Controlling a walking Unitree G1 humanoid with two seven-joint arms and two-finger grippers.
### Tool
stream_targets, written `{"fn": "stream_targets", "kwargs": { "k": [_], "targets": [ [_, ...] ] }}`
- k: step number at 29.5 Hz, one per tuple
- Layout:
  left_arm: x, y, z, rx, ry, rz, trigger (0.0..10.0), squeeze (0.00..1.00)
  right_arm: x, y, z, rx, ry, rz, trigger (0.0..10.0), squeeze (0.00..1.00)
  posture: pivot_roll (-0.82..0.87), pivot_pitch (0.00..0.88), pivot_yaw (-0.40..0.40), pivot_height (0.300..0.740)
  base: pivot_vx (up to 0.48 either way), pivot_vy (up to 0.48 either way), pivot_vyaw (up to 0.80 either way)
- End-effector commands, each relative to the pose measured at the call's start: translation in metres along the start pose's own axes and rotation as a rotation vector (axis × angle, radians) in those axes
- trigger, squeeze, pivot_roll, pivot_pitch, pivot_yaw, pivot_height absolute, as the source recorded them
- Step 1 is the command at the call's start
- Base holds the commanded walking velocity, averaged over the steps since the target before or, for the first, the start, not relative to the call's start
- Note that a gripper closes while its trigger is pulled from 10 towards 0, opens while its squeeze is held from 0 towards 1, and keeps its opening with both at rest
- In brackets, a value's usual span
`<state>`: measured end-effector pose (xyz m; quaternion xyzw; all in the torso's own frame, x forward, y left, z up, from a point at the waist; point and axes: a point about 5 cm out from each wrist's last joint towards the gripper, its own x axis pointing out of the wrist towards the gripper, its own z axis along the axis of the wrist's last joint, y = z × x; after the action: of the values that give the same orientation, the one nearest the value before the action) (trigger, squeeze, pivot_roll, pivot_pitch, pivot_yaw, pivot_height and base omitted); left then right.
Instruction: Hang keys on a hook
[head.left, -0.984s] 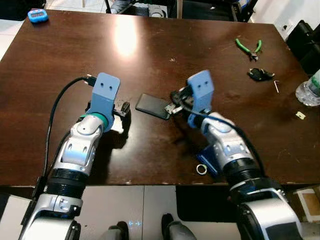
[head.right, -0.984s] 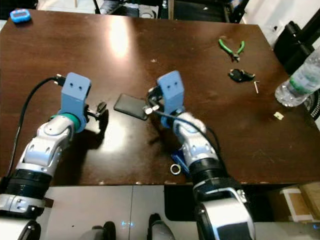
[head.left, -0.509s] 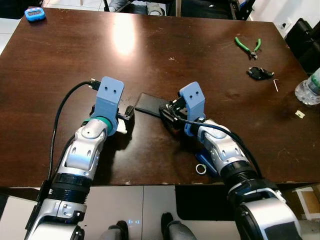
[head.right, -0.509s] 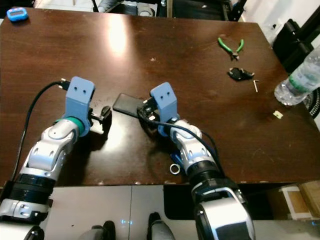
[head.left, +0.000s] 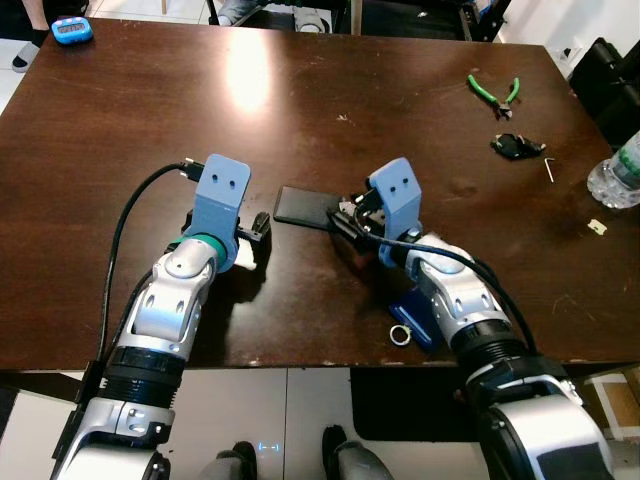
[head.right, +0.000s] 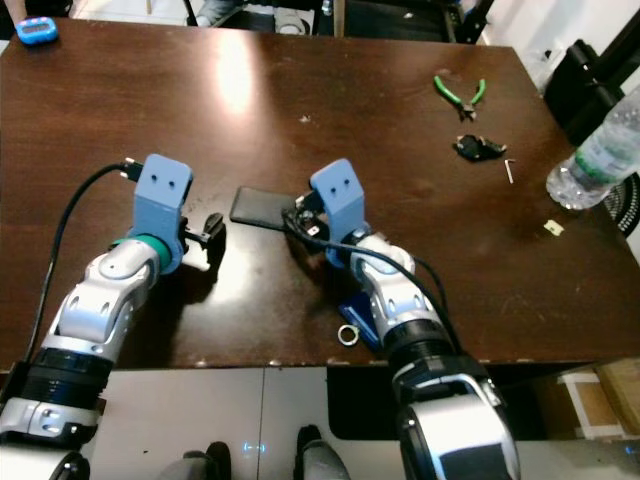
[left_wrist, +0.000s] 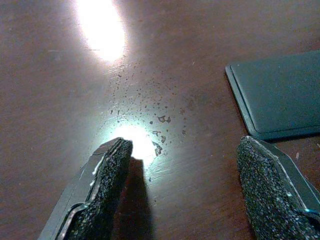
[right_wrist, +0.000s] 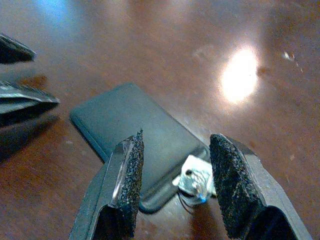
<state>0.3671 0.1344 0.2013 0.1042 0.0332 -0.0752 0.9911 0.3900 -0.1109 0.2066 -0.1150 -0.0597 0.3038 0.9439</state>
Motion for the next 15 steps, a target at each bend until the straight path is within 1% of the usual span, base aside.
{"fn": "stream_targets", "kwargs": {
  "k": [1,9,10,11,14,15],
  "targets": [
    [-0.002,-0.004,-0.008,-0.004,0.029,-0.013,10.0,0.00,-0.004,0.002,-0.008,0.001,0.021,0.017,10.0,0.00,-0.14,0.225,0.002,0.740,0.000,0.000,0.00],
    [-0.002,-0.005,-0.010,-0.001,0.033,-0.014,10.0,0.00,-0.008,0.002,-0.012,-0.006,0.024,0.036,10.0,0.00,-0.14,0.222,0.003,0.740,0.000,0.000,0.00],
    [-0.002,-0.005,-0.010,0.000,0.036,-0.013,10.0,0.00,-0.009,0.004,-0.012,-0.007,0.013,0.055,10.0,0.00,-0.14,0.224,0.004,0.740,0.000,0.000,0.00],
    [-0.003,-0.005,-0.011,0.001,0.038,-0.012,10.0,0.00,-0.010,0.006,-0.012,-0.040,0.010,0.070,10.0,0.00,-0.14,0.226,0.004,0.740,0.000,0.000,0.00],
    [-0.002,-0.006,-0.011,0.000,0.041,-0.012,10.0,0.00,-0.011,-0.010,-0.017,-0.069,0.046,-0.078,10.0,0.00,-0.14,0.230,0.004,0.740,0.000,0.000,0.00],
    [-0.001,-0.006,-0.011,0.000,0.041,-0.013,10.0,0.00,-0.012,-0.017,-0.015,-0.055,0.047,-0.122,10.0,0.00,-0.14,0.232,0.007,0.740,0.000,0.000,0.00]
  ]
}}
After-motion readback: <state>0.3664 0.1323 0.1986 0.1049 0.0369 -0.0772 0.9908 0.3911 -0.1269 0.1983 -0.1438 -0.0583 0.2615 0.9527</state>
